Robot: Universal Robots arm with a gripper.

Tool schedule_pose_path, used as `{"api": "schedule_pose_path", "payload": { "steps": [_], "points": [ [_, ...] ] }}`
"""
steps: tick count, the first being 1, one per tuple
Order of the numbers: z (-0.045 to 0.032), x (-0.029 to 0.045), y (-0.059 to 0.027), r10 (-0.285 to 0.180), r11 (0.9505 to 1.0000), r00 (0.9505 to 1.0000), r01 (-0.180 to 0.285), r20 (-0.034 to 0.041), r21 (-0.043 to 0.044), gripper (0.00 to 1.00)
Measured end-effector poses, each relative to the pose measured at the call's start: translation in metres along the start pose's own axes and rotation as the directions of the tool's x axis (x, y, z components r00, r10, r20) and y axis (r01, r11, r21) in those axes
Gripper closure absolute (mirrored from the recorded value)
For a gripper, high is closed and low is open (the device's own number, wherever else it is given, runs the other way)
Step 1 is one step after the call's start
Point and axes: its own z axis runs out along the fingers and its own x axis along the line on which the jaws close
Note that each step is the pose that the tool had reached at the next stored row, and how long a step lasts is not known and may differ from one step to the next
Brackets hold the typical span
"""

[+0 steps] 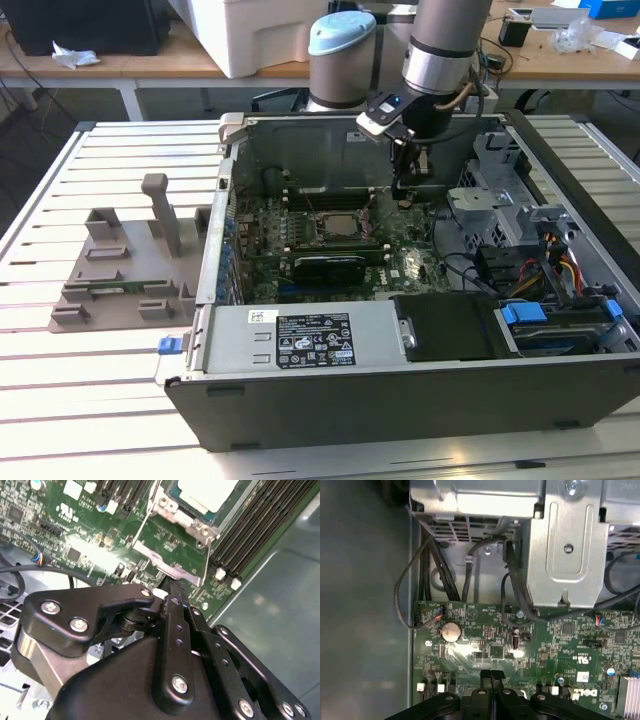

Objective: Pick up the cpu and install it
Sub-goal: 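Close the cpu cover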

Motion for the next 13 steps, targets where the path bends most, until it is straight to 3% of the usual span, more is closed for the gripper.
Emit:
{"api": "schedule_pose_path", "payload": {
  "steps": [4, 13],
  "points": [
    [0.0009, 0.0004, -0.0115, 0.0, 1.0, 1.0, 0.0, 0.0, 0.0, 0.89],
    [0.0022, 0.0011, -0.0284, 0.0, 1.0, 1.0, 0.0, 0.0, 0.0, 0.89]
  ]
}}
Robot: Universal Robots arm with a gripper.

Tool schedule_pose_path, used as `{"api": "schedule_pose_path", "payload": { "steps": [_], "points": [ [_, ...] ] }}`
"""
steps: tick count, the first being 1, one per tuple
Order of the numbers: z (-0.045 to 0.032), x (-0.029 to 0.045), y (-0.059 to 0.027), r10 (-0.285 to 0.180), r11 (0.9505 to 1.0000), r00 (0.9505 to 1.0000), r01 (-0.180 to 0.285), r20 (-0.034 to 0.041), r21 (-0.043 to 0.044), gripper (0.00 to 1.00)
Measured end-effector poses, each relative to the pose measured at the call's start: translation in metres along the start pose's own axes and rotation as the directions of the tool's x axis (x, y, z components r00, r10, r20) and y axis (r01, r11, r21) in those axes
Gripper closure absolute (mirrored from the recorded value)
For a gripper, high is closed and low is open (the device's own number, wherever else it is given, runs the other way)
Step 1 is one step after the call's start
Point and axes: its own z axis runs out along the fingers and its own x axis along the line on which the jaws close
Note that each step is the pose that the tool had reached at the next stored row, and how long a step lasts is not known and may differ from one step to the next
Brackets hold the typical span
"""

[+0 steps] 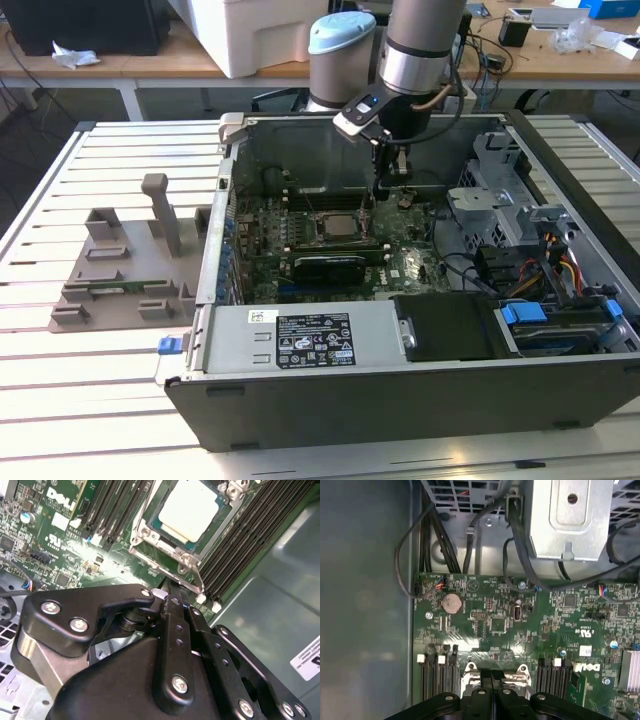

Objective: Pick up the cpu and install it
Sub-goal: 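Close the cpu cover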

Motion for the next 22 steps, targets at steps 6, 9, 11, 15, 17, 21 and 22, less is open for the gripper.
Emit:
{"api": "schedule_pose_path", "payload": {
  "steps": [6, 9, 11, 15, 17, 21, 22],
  "points": [
    [0.0004, 0.0002, -0.0046, 0.0, 1.0, 1.0, 0.0, -0.0001, -0.0001, 0.89],
    [0.0007, 0.0004, -0.0079, 0.0, 1.0, 1.0, 0.0, 0.0, 0.0, 0.89],
    [0.001, 0.0005, -0.0115, 0.0, 1.0, 1.0, 0.0, -0.0001, 0.0, 0.89],
    [0.0069, 0.0011, -0.0233, 0.0, 1.0, 1.0, 0.0, -0.0001, -0.0001, 0.89],
    [0.0119, 0.0014, -0.0321, 0.0, 1.0, 1.0, 0.0, 0.0001, 0.0001, 0.89],
    [0.0322, 0.0032, -0.0676, 0.0, 1.0, 1.0, 0.0, 0.0, 0.0, 0.89],
    [0.0348, 0.0034, -0.0721, 0.0, 1.0, 1.0, 0.0, -0.0001, -0.0001, 0.89]
  ]
}}
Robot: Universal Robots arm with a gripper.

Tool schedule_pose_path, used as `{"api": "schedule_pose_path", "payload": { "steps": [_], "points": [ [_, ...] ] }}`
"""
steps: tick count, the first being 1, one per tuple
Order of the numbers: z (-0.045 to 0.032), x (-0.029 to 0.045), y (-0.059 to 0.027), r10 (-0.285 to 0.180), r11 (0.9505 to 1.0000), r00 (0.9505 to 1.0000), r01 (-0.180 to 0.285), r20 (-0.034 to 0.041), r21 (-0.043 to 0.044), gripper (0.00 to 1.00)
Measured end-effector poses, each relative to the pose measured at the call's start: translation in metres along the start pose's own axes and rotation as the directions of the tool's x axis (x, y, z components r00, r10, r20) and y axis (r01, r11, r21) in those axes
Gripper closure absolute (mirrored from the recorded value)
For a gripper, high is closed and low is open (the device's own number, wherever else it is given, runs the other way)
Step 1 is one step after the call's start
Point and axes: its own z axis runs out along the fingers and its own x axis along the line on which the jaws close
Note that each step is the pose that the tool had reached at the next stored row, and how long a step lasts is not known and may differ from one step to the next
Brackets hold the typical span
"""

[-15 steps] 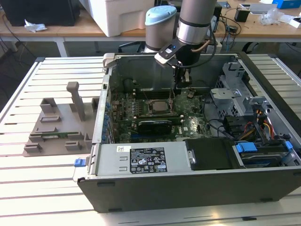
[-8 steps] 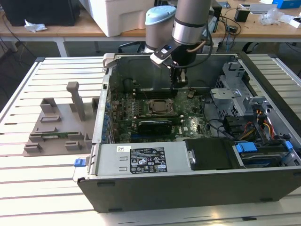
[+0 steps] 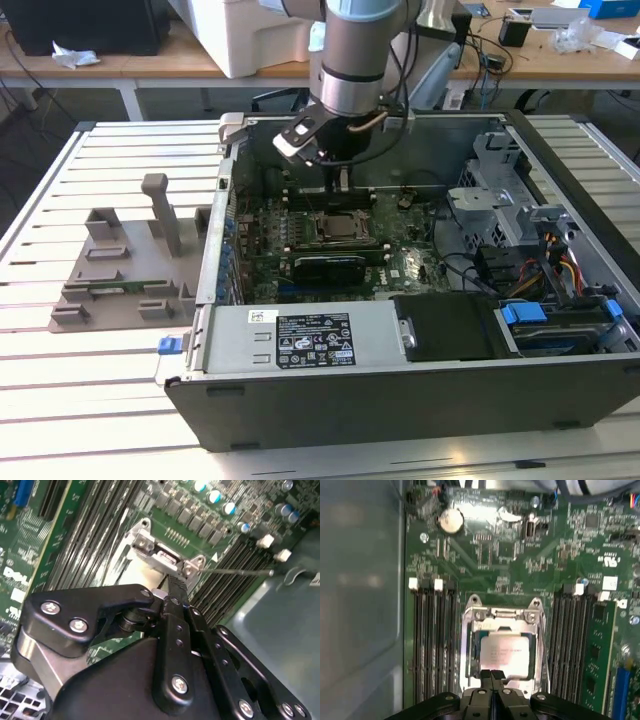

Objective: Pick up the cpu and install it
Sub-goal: 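Close the cpu cover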

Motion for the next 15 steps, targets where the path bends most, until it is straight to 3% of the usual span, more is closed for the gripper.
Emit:
{"api": "schedule_pose_path", "payload": {
  "steps": [6, 15],
  "points": [
    [0.0067, -0.0035, -0.0028, 0.0, 1.0, 1.0, 0.0, 0.0, -0.0001, 0.89],
    [0.0105, -0.0046, -0.0095, 0.0, 1.0, 1.0, 0.0, -0.002, -0.0001, 0.89]
  ]
}}
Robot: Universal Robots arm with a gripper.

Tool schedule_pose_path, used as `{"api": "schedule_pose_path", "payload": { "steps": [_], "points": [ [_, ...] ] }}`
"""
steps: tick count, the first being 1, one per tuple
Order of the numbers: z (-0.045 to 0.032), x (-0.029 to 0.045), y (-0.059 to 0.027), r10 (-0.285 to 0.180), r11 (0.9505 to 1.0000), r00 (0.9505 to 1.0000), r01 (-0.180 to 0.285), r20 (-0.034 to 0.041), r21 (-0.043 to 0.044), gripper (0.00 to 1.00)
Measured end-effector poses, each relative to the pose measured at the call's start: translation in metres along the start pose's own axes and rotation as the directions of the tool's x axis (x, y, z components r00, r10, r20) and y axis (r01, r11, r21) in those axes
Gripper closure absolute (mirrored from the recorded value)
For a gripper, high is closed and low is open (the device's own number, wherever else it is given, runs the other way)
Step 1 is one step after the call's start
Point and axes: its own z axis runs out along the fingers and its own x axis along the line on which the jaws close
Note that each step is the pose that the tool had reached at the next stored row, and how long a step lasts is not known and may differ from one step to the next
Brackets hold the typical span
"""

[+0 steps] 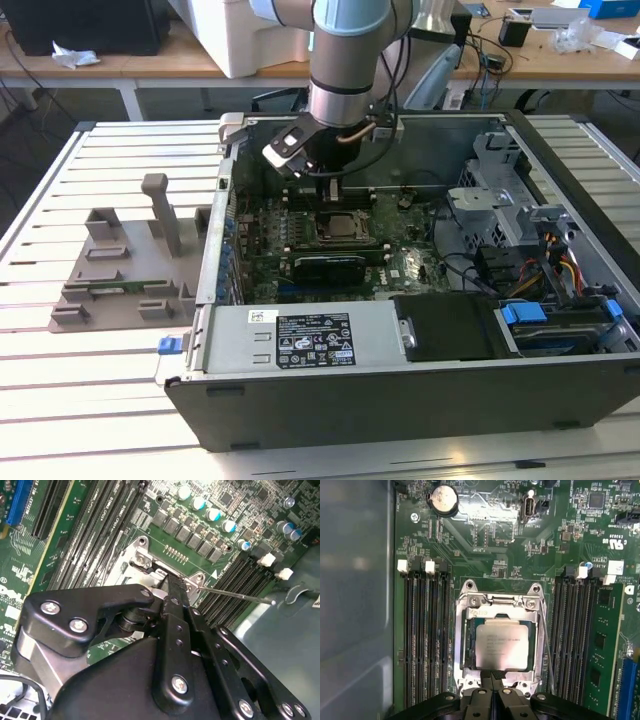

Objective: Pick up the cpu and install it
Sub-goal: 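Close the cpu cover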

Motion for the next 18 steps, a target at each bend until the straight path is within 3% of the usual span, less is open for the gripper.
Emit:
{"api": "schedule_pose_path", "payload": {
  "steps": [4, 14, 16, 18],
  "points": [
    [0.0014, -0.0002, -0.0049, 0.0, 1.0, 1.0, 0.0, -0.0006, 0.0001, 0.89],
    [0.0036, -0.0006, -0.003, -0.003, 1.0, 1.0, 0.003, -0.0004, -0.0001, 0.89],
    [-0.0012, -0.0006, -0.003, -0.003, 1.0, 1.0, 0.003, -0.0004, 0.0, 0.89],
    [-0.001, -0.0014, -0.0035, -0.003, 1.0, 1.0, 0.003, -0.0005, -0.0001, 0.89]
  ]
}}
